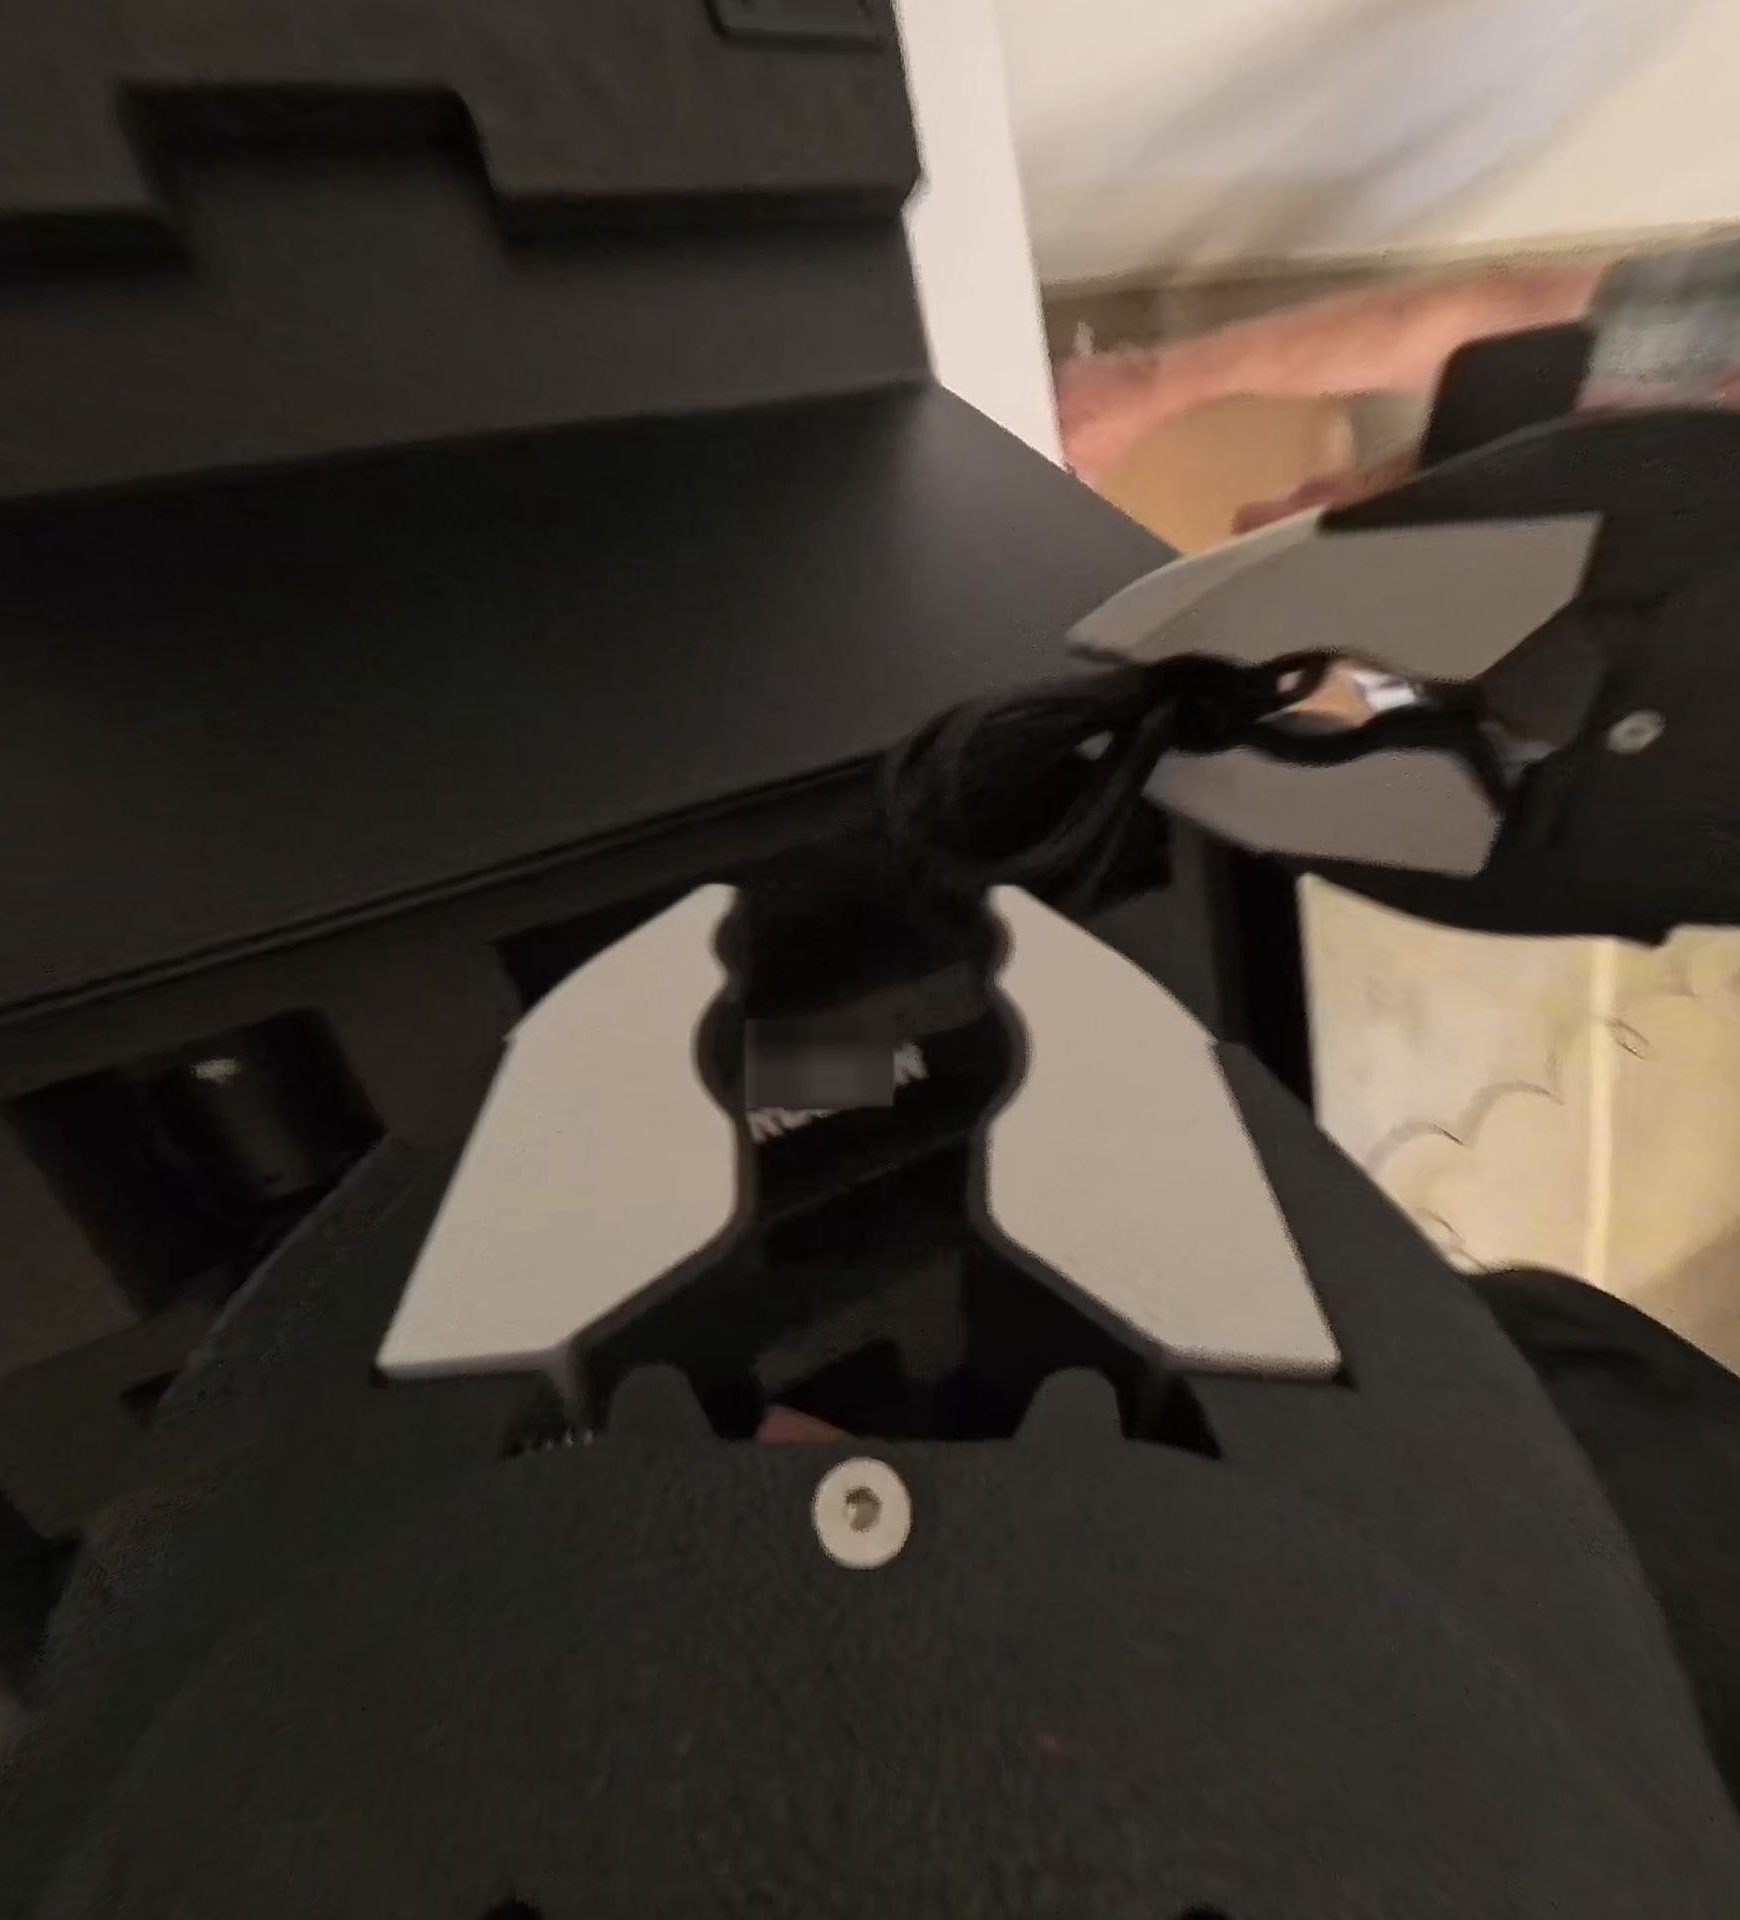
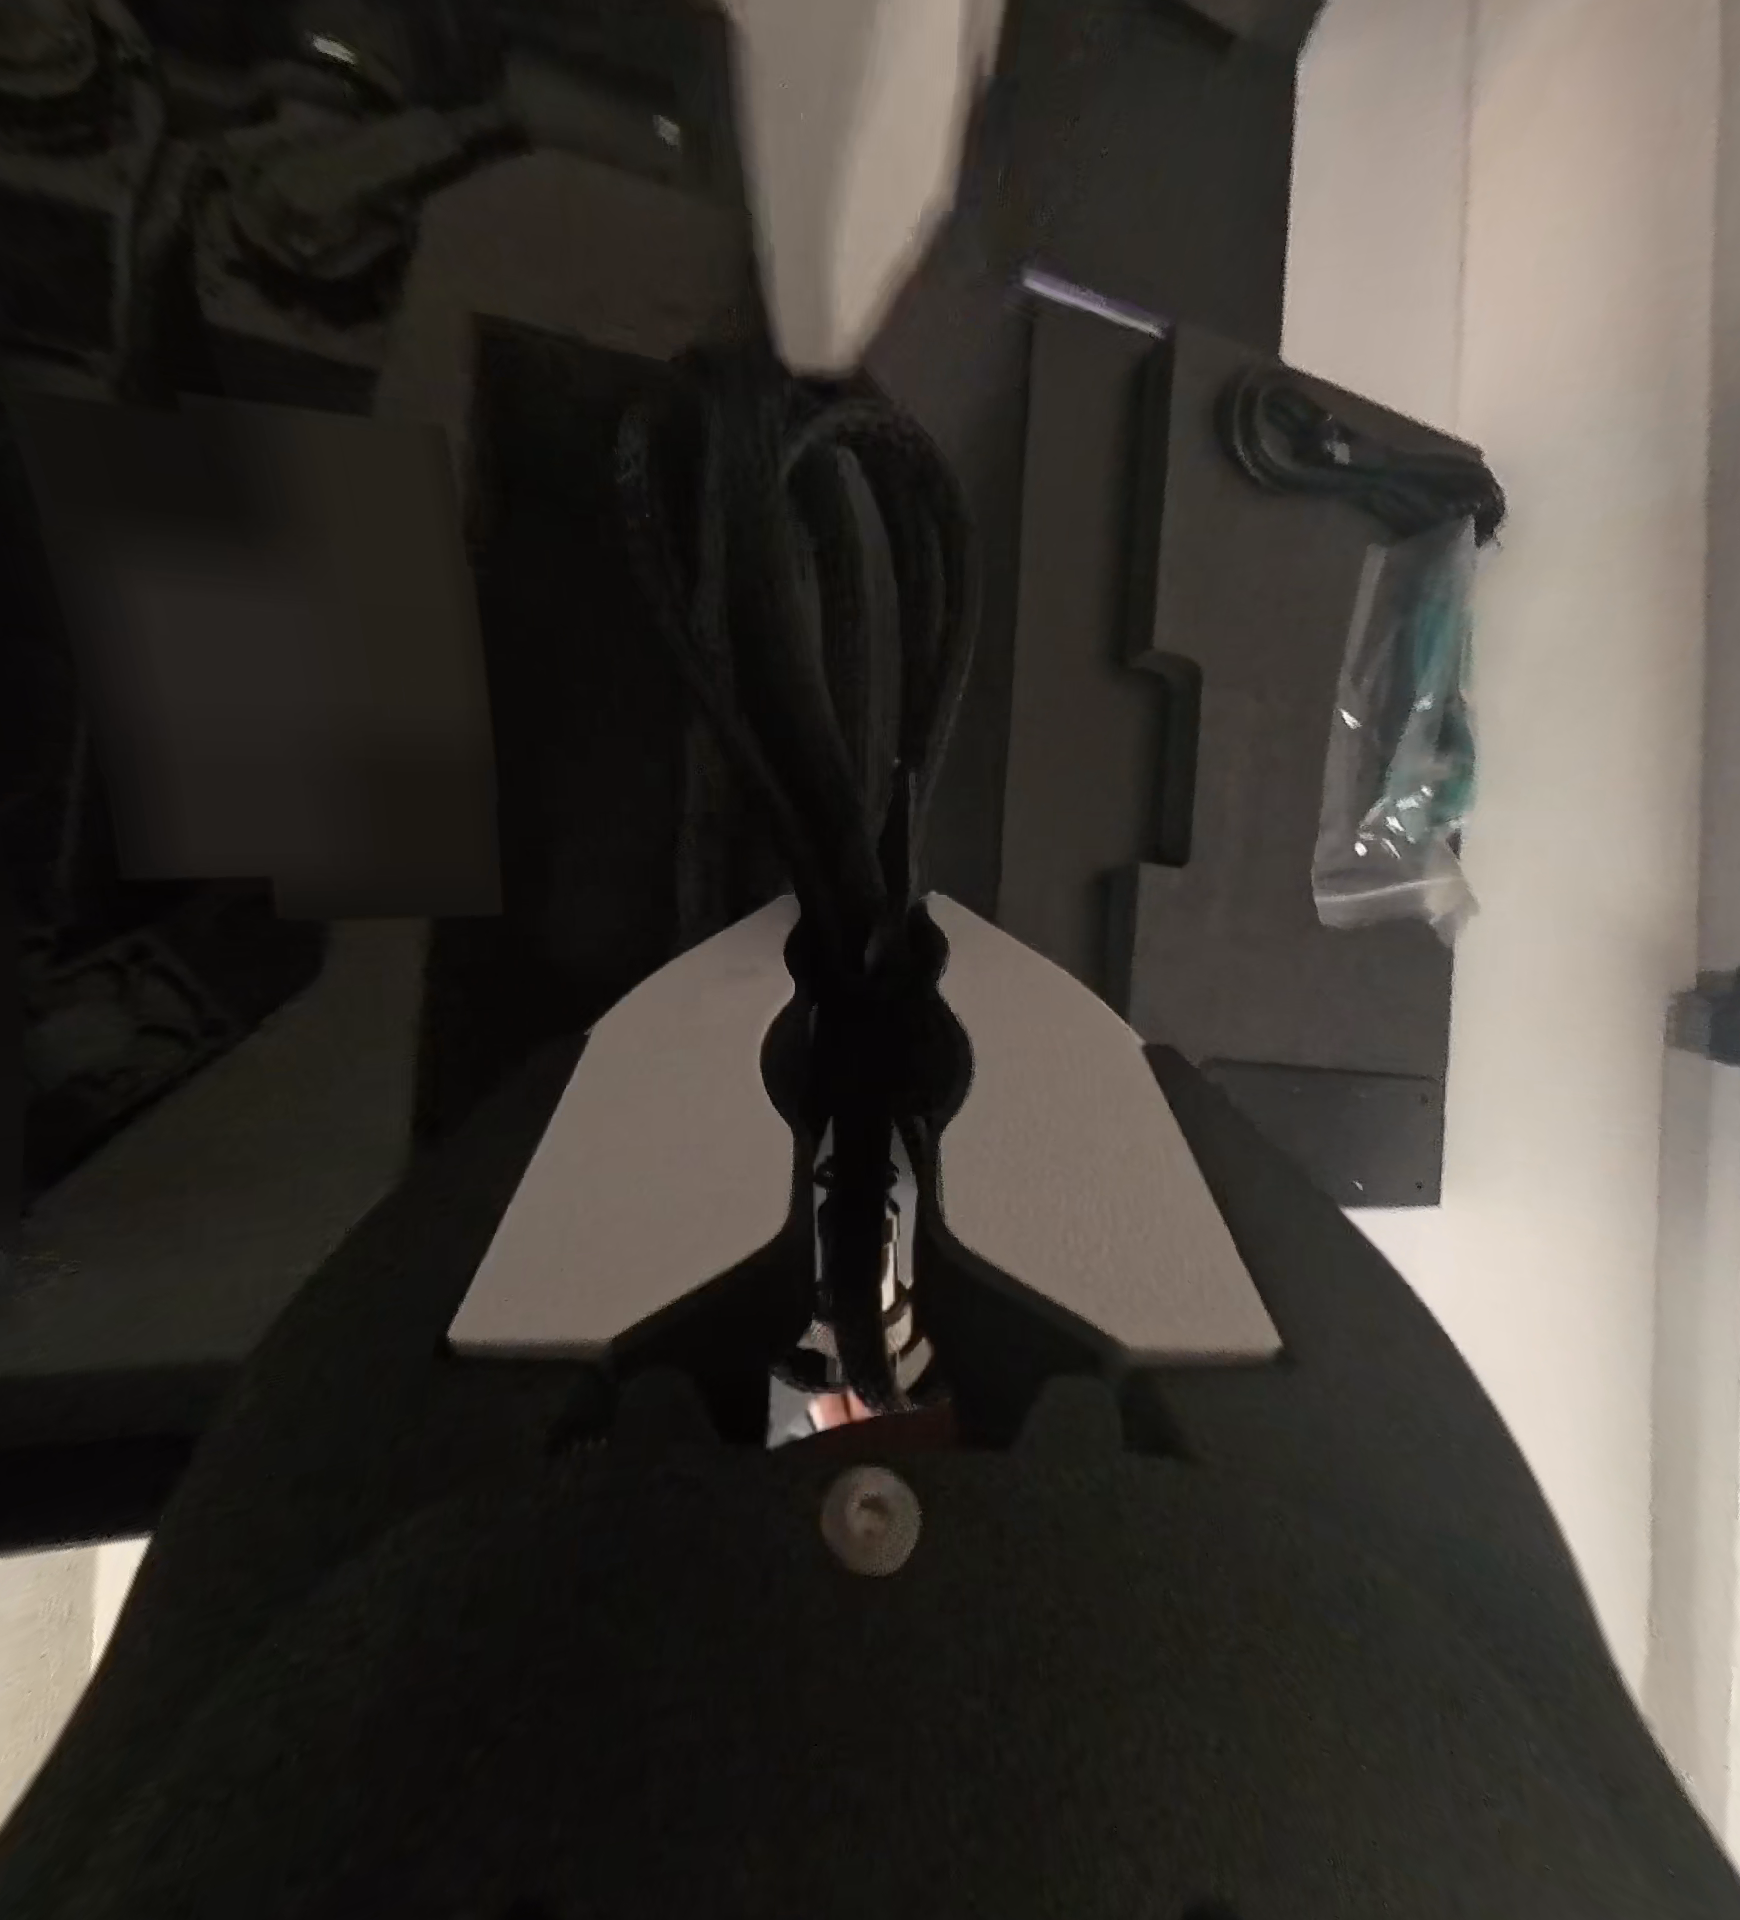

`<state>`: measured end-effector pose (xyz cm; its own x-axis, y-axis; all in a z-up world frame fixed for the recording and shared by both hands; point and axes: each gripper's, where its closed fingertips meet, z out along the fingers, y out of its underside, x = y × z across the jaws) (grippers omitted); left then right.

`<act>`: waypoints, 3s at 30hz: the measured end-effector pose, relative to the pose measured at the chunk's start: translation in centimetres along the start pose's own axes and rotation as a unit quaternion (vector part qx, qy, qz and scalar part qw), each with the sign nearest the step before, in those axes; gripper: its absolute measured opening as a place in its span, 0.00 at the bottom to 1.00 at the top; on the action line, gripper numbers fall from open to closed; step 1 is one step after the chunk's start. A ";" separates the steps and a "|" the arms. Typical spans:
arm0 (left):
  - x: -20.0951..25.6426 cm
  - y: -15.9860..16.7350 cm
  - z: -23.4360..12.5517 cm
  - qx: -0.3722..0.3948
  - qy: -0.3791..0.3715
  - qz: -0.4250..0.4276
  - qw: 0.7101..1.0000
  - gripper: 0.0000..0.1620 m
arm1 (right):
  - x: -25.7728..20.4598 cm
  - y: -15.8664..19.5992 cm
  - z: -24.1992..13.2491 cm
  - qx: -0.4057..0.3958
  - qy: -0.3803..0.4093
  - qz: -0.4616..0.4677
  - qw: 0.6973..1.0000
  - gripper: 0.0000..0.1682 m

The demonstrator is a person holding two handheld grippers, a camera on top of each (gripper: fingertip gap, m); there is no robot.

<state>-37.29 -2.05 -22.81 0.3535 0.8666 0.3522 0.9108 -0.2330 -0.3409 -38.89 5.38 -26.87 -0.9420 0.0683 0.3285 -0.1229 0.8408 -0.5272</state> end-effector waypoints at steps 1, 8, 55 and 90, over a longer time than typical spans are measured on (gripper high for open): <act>-1.0 -0.6 -0.4 0.021 -0.014 0.002 1.000 0.35 | 1.4 0.6 0.4 -0.009 0.009 0.015 1.000 0.09; -7.3 -0.1 -3.4 0.123 -0.040 -0.050 0.990 0.39 | 15.5 9.2 6.5 -0.103 0.139 0.186 0.967 0.09; -22.8 19.0 -12.0 0.160 -0.166 -0.081 0.970 0.00 | 11.4 -3.6 1.9 0.060 0.202 0.456 0.865 0.00; -23.3 26.1 -10.3 0.181 -0.104 -0.183 0.961 0.16 | -13.6 -20.7 17.7 -0.054 -0.208 0.240 0.946 0.39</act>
<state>-19.54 -32.86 -30.94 -0.0601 0.9393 0.3377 0.8195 0.2396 -0.5206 -29.08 -22.44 -34.33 -0.9250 0.2582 -0.2786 0.3628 0.8177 -0.4468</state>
